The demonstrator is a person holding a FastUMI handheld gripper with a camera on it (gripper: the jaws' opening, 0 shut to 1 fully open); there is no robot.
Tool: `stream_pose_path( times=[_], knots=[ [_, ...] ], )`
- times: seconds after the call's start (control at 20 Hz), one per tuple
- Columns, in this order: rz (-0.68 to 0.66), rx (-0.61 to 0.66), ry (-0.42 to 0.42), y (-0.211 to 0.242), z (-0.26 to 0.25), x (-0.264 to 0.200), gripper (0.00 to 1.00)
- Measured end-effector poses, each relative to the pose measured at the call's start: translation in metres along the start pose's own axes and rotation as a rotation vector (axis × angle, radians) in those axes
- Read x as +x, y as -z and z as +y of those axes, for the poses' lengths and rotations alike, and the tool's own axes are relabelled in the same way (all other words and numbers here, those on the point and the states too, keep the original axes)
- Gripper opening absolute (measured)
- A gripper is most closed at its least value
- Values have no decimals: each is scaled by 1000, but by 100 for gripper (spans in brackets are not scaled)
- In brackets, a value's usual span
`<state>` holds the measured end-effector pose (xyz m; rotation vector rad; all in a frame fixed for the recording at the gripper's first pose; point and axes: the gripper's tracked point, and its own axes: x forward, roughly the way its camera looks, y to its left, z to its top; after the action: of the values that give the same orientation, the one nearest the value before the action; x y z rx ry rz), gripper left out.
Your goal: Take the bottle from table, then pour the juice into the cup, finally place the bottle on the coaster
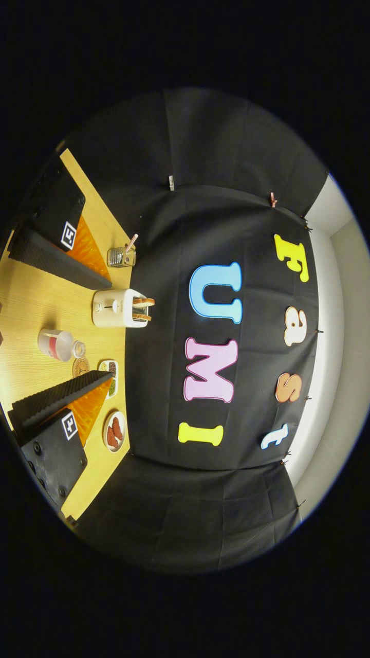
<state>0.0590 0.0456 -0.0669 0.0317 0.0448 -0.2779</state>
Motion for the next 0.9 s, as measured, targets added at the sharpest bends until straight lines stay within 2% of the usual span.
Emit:
stream_pose_path(
  times=[0.5, 0.9],
  knots=[
    [68, 18, 75, 57, -12, 23, 97],
    [125, -29, 112, 107, -14, 44, 98]
  ],
)
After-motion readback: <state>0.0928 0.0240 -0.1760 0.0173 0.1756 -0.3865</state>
